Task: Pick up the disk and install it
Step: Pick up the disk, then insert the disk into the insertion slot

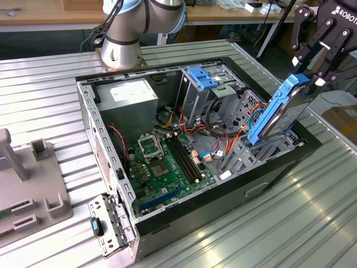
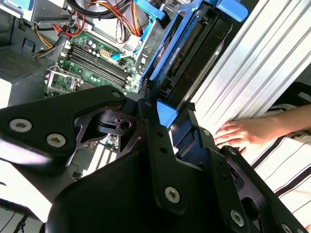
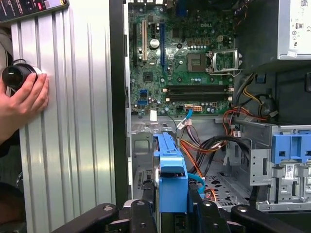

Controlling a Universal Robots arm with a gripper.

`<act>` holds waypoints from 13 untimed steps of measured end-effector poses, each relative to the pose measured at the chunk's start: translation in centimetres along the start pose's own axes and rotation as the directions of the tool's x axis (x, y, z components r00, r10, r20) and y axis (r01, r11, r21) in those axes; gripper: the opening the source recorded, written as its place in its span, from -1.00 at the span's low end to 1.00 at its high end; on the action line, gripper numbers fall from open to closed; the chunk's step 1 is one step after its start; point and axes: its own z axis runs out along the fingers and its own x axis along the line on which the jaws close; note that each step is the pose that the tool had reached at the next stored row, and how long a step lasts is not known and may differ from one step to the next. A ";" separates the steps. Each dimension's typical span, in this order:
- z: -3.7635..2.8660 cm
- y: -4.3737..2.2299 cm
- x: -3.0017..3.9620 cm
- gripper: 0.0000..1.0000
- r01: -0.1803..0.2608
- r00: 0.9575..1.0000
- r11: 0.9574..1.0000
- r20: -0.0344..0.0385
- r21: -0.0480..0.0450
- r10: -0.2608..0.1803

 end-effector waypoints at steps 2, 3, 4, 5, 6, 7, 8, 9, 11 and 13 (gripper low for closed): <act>0.11 -0.11 -0.41 -0.27 0.000 1.000 1.000 0.000 0.000 0.000; 0.12 -0.12 -0.59 -0.27 0.000 1.000 1.000 0.000 0.000 0.000; 0.19 -0.16 -0.78 -0.27 0.000 1.000 1.000 0.000 0.000 0.000; 0.24 -0.20 -0.81 -0.27 0.000 1.000 1.000 0.000 0.000 0.000; 0.32 -0.35 -0.82 -0.27 0.000 1.000 1.000 0.000 0.000 0.000; 0.44 -0.63 -0.83 -0.27 0.000 1.000 1.000 0.000 0.000 0.000; 0.51 -0.65 -0.82 -0.27 0.000 1.000 1.000 0.000 0.000 0.000; 0.69 -0.64 -0.81 -0.27 -0.001 1.000 1.000 0.000 0.000 0.001; 0.85 -0.64 -0.77 -0.27 0.000 1.000 1.000 0.000 0.000 0.000; 1.04 -0.62 -0.76 -0.27 0.000 1.000 1.000 0.000 0.000 0.000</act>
